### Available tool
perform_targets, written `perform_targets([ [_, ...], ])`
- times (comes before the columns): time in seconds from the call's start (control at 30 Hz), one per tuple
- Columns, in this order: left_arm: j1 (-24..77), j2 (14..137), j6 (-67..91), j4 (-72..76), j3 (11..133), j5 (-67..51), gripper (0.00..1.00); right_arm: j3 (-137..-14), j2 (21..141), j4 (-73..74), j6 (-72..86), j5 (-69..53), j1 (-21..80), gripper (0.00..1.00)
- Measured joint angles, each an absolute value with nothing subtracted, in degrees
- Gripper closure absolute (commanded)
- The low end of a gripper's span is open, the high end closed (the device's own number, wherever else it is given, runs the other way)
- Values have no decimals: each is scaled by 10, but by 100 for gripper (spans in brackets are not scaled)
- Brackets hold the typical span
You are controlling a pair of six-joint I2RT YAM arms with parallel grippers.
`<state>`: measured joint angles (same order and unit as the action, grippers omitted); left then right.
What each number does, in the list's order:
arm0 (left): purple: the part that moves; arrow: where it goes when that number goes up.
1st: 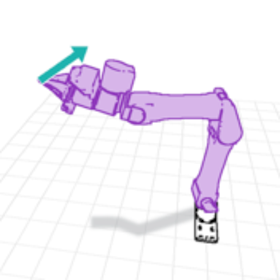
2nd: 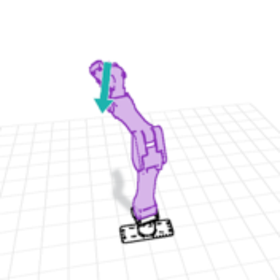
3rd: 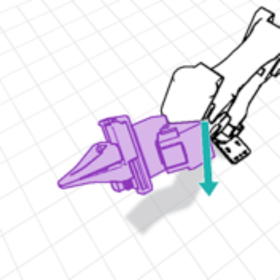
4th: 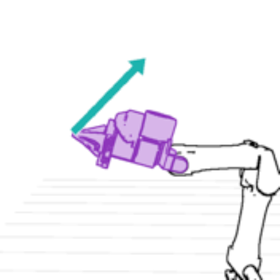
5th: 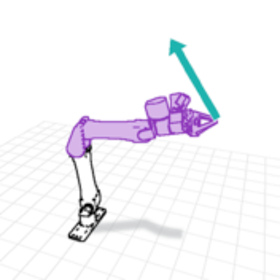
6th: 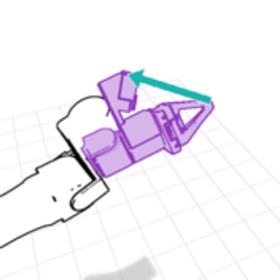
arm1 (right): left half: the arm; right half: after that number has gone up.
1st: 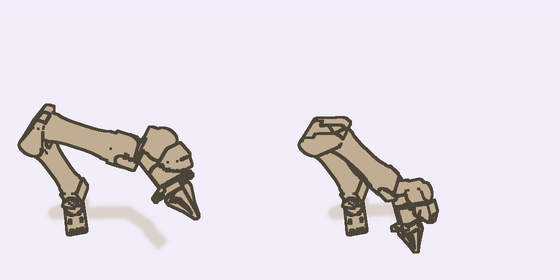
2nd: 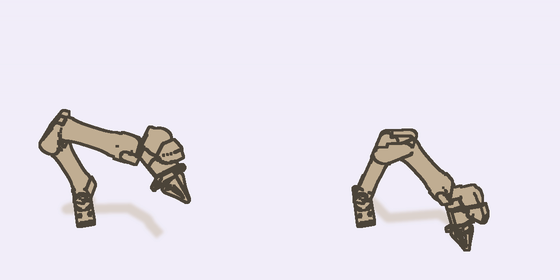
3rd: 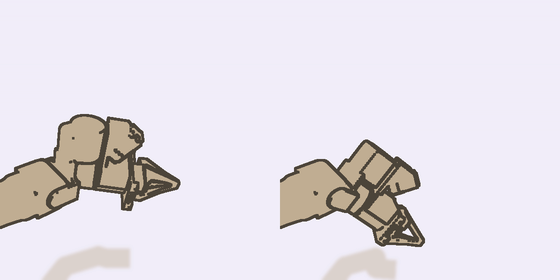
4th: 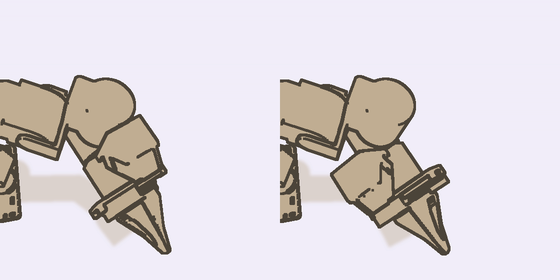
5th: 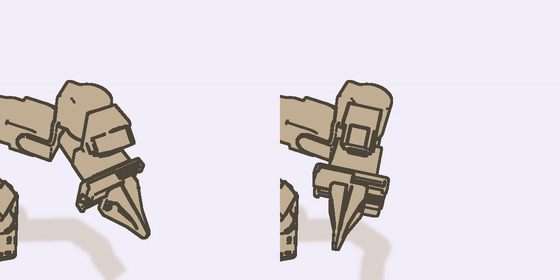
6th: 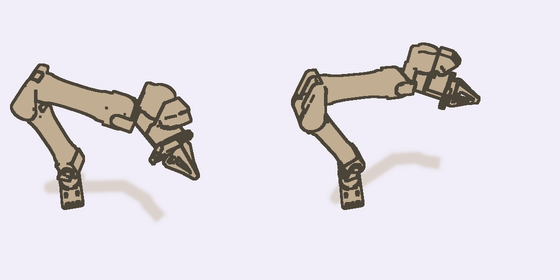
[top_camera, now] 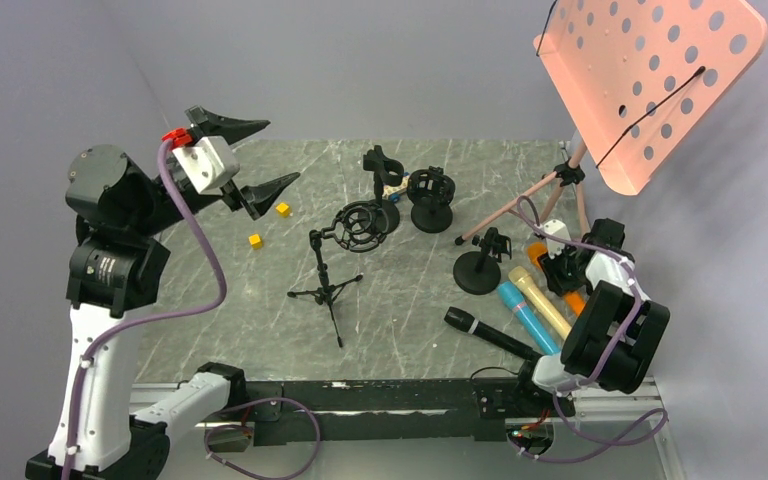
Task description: Remove the microphone from the stand
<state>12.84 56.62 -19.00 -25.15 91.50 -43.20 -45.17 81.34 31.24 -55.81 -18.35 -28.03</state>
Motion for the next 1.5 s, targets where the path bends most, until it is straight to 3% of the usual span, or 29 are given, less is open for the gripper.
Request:
perform_targets([
  [0.33, 124, 627, -188, -252, 910, -396, 16, -374, 774, 311, -597, -155, -280, 48],
  [0.5, 123, 634, -187, -260, 910, -387, 15, -370, 765, 308, -566, -154, -280, 38],
  [0.9, 122, 598, -188, -269, 880, -395, 11, -408, 656, 399, -557, -158, -280, 30],
  [1.13, 122, 589, -203, -367, 880, -438, 12, -559, 525, 568, -573, -228, -280, 22],
  [1.37, 122, 481, -224, -415, 723, -444, 13, -731, 488, 723, -592, -365, -273, 23],
  [1.5, 122, 468, -229, -418, 687, -457, 16, -797, 517, 753, -558, -425, -176, 24],
])
